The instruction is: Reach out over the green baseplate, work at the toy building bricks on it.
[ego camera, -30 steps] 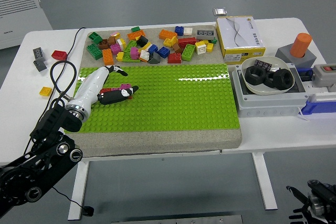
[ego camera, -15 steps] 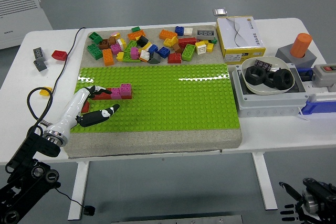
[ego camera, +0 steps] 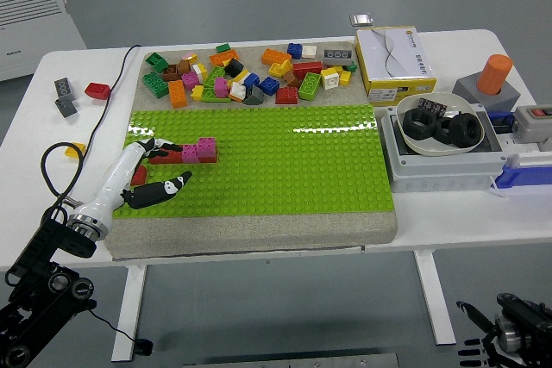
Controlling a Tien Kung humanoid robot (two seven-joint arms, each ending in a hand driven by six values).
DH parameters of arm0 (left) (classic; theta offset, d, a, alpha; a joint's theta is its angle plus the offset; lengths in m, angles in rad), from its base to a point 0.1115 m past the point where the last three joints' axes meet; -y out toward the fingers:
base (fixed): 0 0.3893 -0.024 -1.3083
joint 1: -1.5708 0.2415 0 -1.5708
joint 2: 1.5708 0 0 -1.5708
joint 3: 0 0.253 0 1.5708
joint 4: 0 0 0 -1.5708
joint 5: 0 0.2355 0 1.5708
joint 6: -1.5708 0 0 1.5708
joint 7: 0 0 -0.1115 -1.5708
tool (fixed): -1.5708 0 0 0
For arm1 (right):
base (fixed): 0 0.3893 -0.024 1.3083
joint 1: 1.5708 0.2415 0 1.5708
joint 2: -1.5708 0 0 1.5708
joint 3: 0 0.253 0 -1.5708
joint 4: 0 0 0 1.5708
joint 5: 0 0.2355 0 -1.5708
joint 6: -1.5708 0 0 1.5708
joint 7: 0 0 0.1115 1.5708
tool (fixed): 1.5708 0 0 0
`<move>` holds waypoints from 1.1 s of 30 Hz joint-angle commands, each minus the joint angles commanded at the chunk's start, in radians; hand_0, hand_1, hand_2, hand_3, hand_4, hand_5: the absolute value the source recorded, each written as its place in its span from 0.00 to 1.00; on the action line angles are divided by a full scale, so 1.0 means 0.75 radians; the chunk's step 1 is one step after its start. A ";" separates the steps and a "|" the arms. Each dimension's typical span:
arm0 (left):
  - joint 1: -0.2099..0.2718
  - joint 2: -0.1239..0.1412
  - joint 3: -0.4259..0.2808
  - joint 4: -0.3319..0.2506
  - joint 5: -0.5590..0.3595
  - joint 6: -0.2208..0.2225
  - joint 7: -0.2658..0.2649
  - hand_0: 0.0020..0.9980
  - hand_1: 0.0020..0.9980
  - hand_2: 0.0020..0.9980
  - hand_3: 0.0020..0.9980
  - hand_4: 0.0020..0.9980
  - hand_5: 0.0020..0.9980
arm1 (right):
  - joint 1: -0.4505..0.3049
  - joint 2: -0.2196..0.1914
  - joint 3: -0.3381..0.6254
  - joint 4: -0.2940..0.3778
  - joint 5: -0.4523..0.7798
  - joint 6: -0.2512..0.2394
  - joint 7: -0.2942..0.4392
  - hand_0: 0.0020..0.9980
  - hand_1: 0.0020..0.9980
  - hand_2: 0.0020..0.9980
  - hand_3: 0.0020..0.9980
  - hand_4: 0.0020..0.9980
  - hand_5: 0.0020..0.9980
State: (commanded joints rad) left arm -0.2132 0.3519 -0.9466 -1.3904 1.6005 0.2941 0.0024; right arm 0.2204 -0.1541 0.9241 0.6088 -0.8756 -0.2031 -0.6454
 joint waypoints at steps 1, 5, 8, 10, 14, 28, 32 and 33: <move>-0.007 -0.002 0.013 0.005 -0.004 0.002 -0.001 0.77 0.67 0.73 0.67 0.74 0.29 | -0.004 0.000 -0.032 0.024 0.040 -0.027 0.000 0.57 0.53 0.63 0.83 0.94 1.00; -0.043 -0.013 0.073 0.025 -0.017 0.009 -0.004 0.77 0.67 0.73 0.67 0.74 0.29 | -0.028 0.000 -0.170 0.122 0.232 -0.141 0.000 0.57 0.53 0.63 0.83 0.94 1.00; -0.065 -0.019 0.119 0.033 -0.028 0.013 -0.007 0.77 0.69 0.73 0.67 0.74 0.27 | -0.036 -0.002 -0.253 0.120 0.359 -0.173 0.000 0.57 0.67 0.74 0.96 1.00 1.00; -0.074 -0.019 0.138 0.036 -0.035 0.016 -0.009 0.77 0.69 0.73 0.67 0.74 0.27 | -0.036 -0.002 -0.263 0.095 0.414 -0.160 0.000 0.57 0.67 0.74 0.96 1.00 1.00; -0.081 -0.021 0.153 0.044 -0.046 0.025 -0.011 0.77 0.72 0.74 0.67 0.74 0.25 | -0.033 0.000 -0.188 0.008 0.407 -0.094 0.000 0.54 0.60 0.68 0.81 0.91 1.00; -0.082 -0.020 0.157 0.052 -0.060 0.030 -0.012 0.77 0.73 0.75 0.66 0.72 0.22 | -0.039 0.002 -0.099 -0.003 0.300 -0.069 0.000 0.56 0.59 0.68 0.79 0.70 1.00; -0.078 -0.020 0.150 0.054 -0.061 0.032 -0.014 0.77 0.73 0.75 0.66 0.71 0.22 | -0.040 0.000 -0.085 0.009 0.274 -0.073 0.000 0.56 0.59 0.68 0.79 0.86 1.00; -0.077 -0.021 0.148 0.055 -0.061 0.032 -0.015 0.77 0.73 0.75 0.66 0.71 0.22 | -0.039 -0.001 -0.084 0.009 0.271 -0.074 0.000 0.56 0.59 0.68 0.79 0.86 1.00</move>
State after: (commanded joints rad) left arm -0.2711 0.3360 -0.8355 -1.3494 1.5548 0.3181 -0.0087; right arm 0.1909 -0.1549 0.8612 0.6156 -0.6720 -0.2583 -0.6454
